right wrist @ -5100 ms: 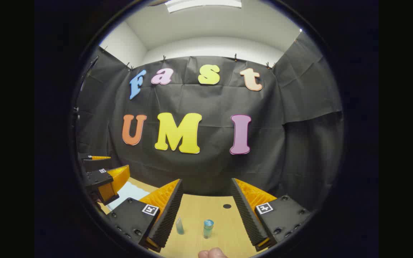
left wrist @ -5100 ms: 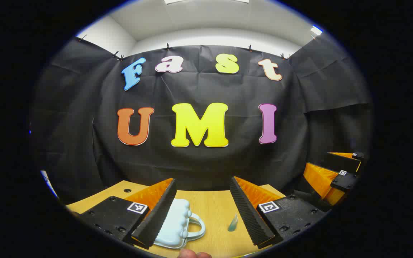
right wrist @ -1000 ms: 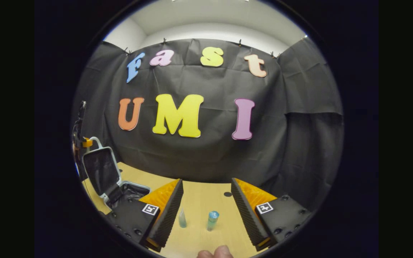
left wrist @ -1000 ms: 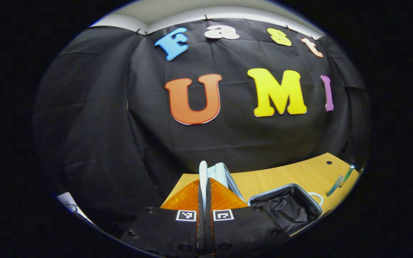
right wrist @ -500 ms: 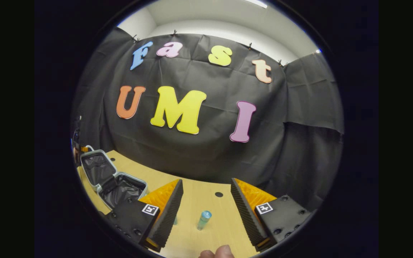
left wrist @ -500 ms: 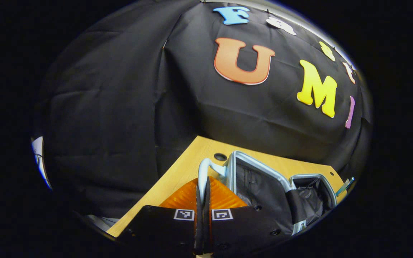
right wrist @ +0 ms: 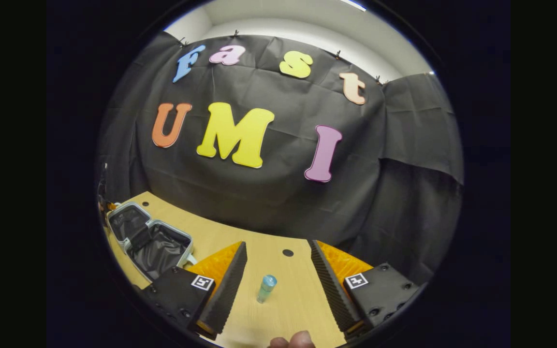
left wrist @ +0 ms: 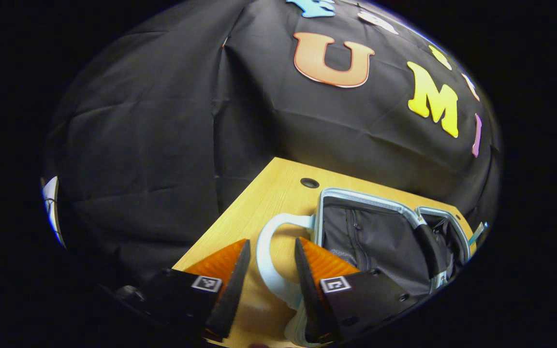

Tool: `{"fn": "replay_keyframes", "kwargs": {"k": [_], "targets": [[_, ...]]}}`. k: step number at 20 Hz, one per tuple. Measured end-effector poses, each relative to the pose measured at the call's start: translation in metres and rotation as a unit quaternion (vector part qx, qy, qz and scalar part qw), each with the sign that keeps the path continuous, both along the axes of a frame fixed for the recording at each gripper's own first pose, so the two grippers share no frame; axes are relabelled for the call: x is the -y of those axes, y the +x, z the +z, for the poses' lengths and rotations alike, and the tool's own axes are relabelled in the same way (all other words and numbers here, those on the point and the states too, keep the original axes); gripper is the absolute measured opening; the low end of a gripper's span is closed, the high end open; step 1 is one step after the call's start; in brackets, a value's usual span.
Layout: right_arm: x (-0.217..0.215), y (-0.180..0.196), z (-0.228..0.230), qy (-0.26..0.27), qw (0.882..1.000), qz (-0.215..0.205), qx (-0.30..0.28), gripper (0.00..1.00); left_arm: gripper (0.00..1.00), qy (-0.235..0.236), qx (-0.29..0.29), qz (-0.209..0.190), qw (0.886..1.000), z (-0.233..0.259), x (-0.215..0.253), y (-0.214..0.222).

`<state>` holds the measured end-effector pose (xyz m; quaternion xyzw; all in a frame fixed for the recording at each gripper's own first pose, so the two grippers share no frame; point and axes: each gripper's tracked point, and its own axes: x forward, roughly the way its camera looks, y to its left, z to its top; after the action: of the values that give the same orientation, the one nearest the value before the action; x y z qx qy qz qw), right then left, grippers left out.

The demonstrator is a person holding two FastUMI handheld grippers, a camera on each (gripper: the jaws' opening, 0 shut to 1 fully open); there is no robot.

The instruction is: First open the suitcase, pack the skin care products into it, and then close the suitcase.

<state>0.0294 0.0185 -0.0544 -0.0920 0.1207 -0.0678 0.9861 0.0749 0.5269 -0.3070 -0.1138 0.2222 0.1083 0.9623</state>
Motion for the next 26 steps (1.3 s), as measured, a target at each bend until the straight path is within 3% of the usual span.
{"fn": "replay_keyframes", "kwargs": {"k": [2, 5, 8, 11, 12, 13, 14, 20, 26], "targets": [[0.002, 0.000, -0.003, 0.007, 1.000, 0.002, -0.001, 0.80, 0.82, 0.022, -0.004, -0.001, 1.000, 0.010, 0.001, -0.009], [0.007, -0.001, -0.008, 0.034, 0.999, 0.005, 0.002, 0.80, 0.85, 0.048, 0.013, 0.003, 0.999, 0.060, 0.021, -0.027], [0.017, -0.007, -0.018, 0.065, 0.998, 0.006, 0.002, 0.80, 0.90, 0.102, 0.054, -0.017, 0.993, 0.127, 0.083, -0.038], [0.032, -0.014, -0.028, 0.091, 0.996, 0.006, 0.000, 0.80, 0.99, 0.137, 0.107, -0.020, 0.985, 0.198, 0.171, -0.047], [0.039, -0.016, -0.031, 0.096, 0.995, 0.005, 0.001, 0.80, 0.90, 0.132, 0.121, -0.024, 0.983, 0.211, 0.204, -0.047], [0.046, -0.019, -0.034, 0.100, 0.995, 0.006, 0.001, 0.80, 0.99, 0.134, 0.132, -0.025, 0.982, 0.219, 0.237, -0.049], [0.053, -0.021, -0.036, 0.103, 0.995, 0.005, 0.001, 0.80, 0.99, 0.135, 0.142, -0.028, 0.980, 0.226, 0.268, -0.050], [0.102, -0.039, -0.056, 0.102, 0.995, 0.001, -0.007, 0.80, 0.98, 0.069, 0.137, -0.094, 0.984, 0.191, 0.449, -0.061], [0.137, -0.055, -0.077, 0.088, 0.995, 0.000, -0.038, 0.80, 0.99, 0.033, 0.098, -0.166, 0.981, 0.134, 0.558, -0.059]]}}
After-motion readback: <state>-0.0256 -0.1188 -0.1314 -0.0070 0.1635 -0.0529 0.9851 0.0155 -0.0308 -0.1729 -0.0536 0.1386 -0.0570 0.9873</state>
